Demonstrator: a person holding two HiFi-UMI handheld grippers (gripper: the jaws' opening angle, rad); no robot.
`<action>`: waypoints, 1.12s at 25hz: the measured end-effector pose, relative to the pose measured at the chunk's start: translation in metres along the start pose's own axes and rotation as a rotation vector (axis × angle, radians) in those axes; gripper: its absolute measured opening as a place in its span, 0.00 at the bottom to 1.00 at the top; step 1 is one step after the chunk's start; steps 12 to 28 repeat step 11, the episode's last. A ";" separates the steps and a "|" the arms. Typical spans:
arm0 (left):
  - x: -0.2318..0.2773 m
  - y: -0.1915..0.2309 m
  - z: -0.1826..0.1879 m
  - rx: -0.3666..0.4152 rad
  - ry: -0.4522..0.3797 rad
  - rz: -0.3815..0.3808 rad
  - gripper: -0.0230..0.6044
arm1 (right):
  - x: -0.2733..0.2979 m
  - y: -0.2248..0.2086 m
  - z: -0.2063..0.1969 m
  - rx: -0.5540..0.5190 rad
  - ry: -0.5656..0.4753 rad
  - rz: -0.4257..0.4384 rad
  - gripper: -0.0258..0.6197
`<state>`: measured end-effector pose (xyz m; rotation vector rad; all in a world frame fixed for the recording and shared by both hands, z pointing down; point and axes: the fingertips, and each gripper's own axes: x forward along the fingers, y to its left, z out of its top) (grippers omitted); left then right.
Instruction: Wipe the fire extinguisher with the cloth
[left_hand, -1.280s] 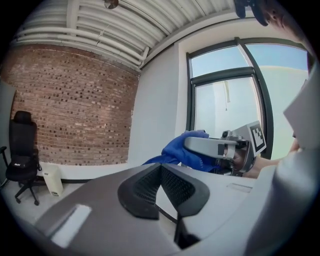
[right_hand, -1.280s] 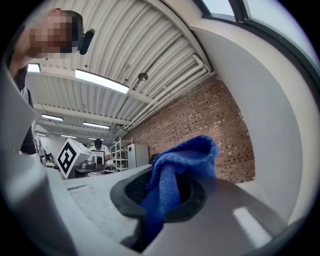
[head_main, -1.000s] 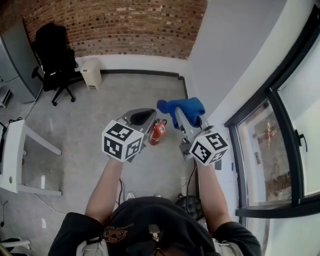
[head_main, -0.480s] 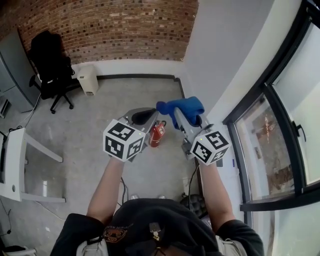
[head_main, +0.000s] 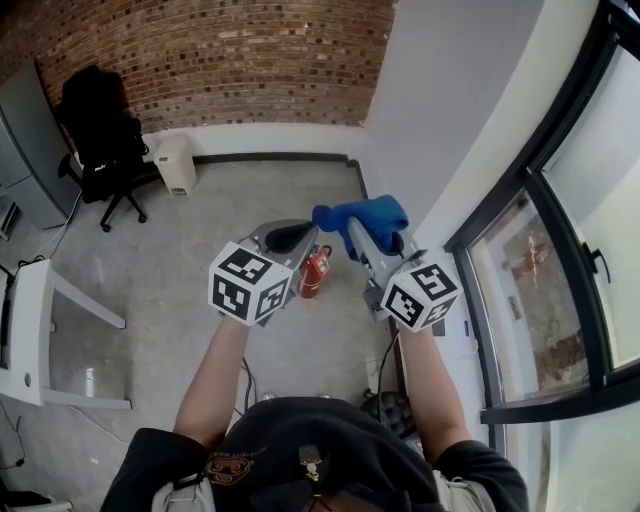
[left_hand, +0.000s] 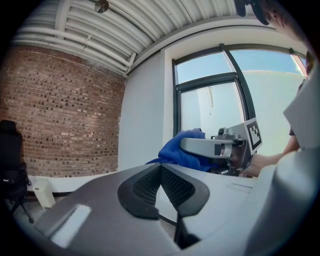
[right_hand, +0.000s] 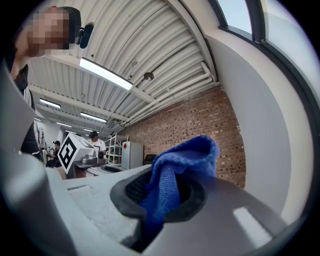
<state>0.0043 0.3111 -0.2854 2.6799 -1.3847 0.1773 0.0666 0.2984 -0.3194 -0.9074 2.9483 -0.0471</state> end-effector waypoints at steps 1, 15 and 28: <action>0.000 0.000 0.000 0.000 0.000 -0.002 0.05 | 0.000 0.000 0.000 -0.001 0.000 0.000 0.09; -0.004 -0.004 -0.003 0.004 -0.001 -0.017 0.05 | -0.001 0.006 0.002 -0.009 -0.003 -0.021 0.09; -0.004 -0.004 -0.003 0.004 -0.001 -0.017 0.05 | -0.001 0.006 0.002 -0.009 -0.003 -0.021 0.09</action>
